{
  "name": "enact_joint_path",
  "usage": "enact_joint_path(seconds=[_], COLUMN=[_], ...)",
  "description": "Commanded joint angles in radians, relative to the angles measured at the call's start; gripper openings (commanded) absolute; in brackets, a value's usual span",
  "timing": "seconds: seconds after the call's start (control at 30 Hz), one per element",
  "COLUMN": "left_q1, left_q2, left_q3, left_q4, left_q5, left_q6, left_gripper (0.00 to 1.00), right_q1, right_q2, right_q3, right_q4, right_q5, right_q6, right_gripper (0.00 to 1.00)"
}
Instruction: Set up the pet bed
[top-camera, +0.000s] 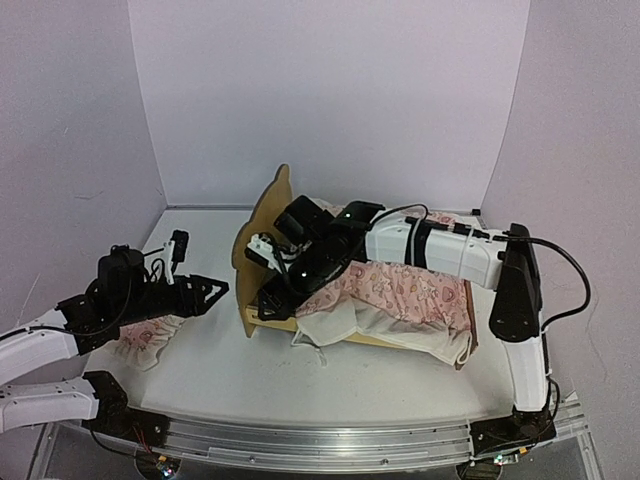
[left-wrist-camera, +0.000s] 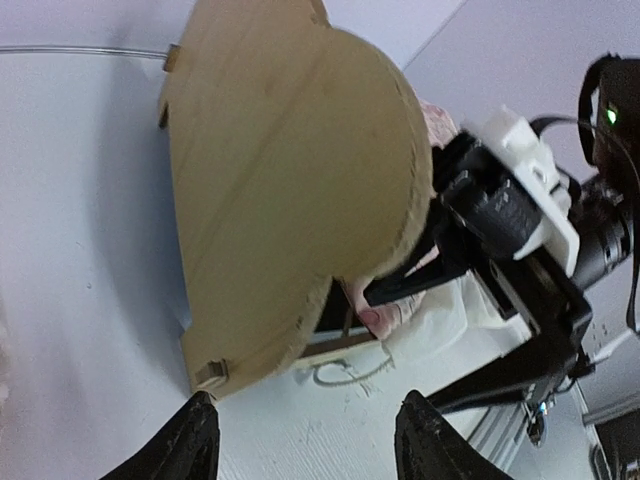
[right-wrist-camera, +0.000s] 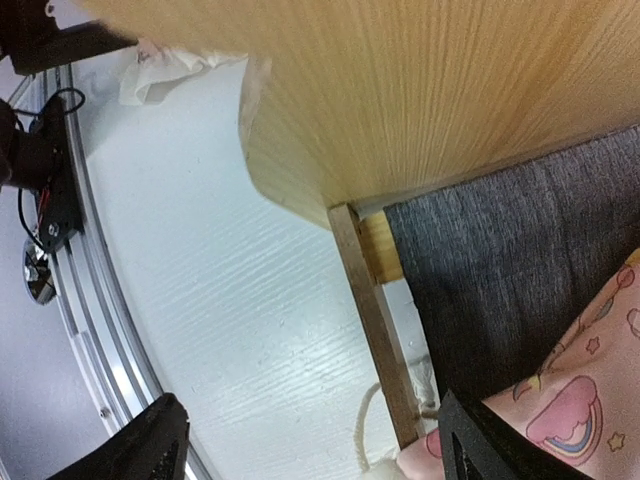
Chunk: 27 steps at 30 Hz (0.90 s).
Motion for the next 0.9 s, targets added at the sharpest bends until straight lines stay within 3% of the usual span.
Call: enact_joint_path(seconds=[0.0,0.1,0.2,0.3,0.43,0.53,0.63,0.87], left_q1=[0.001,-0.037,-0.137,-0.245,-0.269,-0.271,-0.286,-0.313], left_q2=[-0.025,-0.016,0.000,0.042,0.096,0.122,0.137,0.226], left_q3=[-0.095,-0.156,-0.196,-0.212,-0.257,-0.266,-0.292,-0.359], left_q4=[0.229,0.308,0.376,0.441,0.550,0.559,0.585,0.735], left_q5=[0.224,0.244,0.152,0.051,0.022,0.000,-0.039,-0.089], left_q6=[-0.011,0.014,0.056,0.075,0.045,0.036,0.012,-0.008], left_gripper=[0.56,0.49,0.45,0.42,0.40,0.35,0.30,0.22], right_q1=[0.006,0.015,0.016,0.016,0.016,0.016,0.015,0.015], right_q2=[-0.192,-0.305,-0.380,-0.431,-0.470,-0.423,-0.368,-0.320], right_q3=[-0.188,-0.366,-0.503,-0.603,-0.725,-0.702,-0.652,-0.600], right_q4=[0.120,0.144,0.162,0.207,0.390,0.441,0.441,0.446], right_q5=[-0.015,0.059,0.161,0.146,0.106,0.151,0.208,0.176], right_q6=[-0.134,-0.302,-0.414,-0.461,-0.496,-0.507,-0.522,-0.507], right_gripper=[0.82,0.70,0.62,0.46,0.58,0.65,0.66,0.66])
